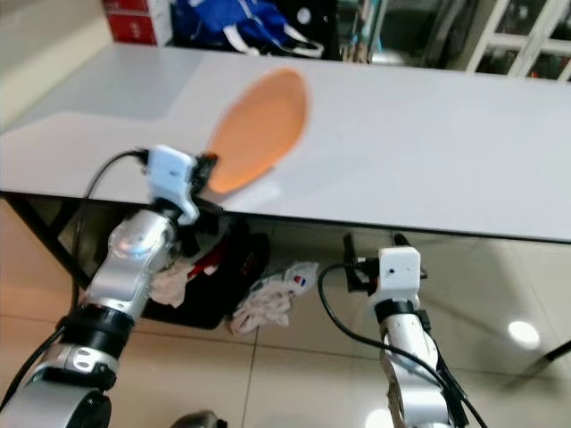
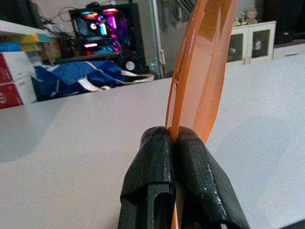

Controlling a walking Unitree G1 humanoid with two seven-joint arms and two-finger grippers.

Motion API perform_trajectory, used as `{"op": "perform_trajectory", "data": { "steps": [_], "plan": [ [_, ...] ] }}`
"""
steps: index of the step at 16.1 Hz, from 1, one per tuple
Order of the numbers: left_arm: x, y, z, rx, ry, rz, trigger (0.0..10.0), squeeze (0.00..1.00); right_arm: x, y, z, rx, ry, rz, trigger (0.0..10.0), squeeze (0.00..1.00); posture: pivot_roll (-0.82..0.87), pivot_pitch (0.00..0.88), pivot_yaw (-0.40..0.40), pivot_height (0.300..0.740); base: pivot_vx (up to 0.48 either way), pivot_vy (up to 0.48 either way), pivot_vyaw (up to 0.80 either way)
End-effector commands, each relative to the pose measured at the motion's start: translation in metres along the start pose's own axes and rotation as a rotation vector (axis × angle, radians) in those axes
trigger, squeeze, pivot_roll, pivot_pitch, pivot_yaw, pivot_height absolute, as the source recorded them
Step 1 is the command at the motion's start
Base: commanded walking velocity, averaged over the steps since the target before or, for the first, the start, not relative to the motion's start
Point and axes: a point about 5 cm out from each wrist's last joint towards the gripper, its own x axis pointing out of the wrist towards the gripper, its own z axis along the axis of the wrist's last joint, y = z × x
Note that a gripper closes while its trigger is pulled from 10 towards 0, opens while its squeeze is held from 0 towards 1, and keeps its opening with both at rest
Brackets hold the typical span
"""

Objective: Setting the table

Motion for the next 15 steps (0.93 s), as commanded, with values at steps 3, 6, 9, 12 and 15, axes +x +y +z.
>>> {"op": "perform_trajectory", "data": {
  "steps": [3,6,9,12,15],
  "plan": [
    [0.010,-0.013,0.018,-0.005,-0.091,-0.077,0.0,0.00,-0.001,-0.008,0.001,-0.009,-0.005,-0.030,10.0,0.00,-0.01,0.000,0.002,0.718,0.466,0.000,0.00],
    [0.015,-0.015,0.021,0.006,-0.098,-0.115,0.0,0.00,0.000,-0.007,0.000,-0.004,0.004,-0.037,10.0,0.00,-0.01,0.000,0.011,0.718,0.480,0.000,-0.75],
    [0.016,-0.014,0.021,0.001,-0.096,-0.112,0.0,0.00,0.000,-0.006,0.000,-0.006,-0.003,-0.040,10.0,0.00,-0.01,0.000,0.013,0.718,0.480,0.000,-0.24],
    [0.017,-0.012,0.026,0.026,-0.118,-0.103,0.0,0.00,-0.001,-0.005,-0.001,-0.006,0.000,-0.034,10.0,0.00,-0.01,0.000,0.011,0.718,0.480,0.000,0.00],
    [0.033,-0.016,0.046,-0.102,-0.141,-0.119,0.0,0.00,-0.002,-0.005,-0.002,-0.008,0.004,-0.029,10.0,0.00,-0.01,0.000,0.009,0.718,0.320,0.000,0.00]
  ]
}}
